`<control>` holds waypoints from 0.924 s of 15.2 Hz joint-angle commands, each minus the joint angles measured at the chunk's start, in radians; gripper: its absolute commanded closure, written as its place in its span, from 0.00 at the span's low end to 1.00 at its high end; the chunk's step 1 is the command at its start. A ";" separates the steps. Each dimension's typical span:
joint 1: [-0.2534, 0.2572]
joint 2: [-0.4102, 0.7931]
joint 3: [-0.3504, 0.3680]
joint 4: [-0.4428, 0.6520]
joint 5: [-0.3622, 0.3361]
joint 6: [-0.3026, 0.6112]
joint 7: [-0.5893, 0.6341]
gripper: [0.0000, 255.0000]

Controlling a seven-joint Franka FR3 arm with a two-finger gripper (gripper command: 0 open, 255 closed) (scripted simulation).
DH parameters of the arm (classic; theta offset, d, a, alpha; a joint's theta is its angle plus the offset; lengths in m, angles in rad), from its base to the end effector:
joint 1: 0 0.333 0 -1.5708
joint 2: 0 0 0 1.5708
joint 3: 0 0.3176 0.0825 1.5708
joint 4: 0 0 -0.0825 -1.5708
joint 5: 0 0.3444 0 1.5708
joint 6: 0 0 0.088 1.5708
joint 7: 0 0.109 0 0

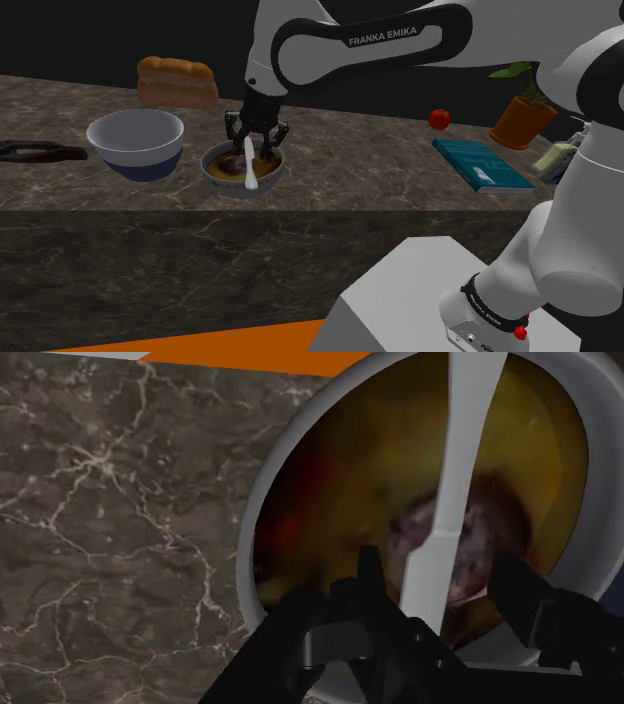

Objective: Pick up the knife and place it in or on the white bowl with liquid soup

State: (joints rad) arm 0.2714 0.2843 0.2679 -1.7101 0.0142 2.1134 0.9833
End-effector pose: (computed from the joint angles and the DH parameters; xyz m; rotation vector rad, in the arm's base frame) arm 0.5355 0.3032 0.4562 -2.9093 0.6898 -0.0506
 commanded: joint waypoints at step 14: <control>-0.009 -0.045 0.001 0.064 0.012 -0.110 -0.008 0.00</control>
State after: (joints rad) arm 0.2622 0.2397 0.2684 -1.6456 0.0262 2.0043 0.9758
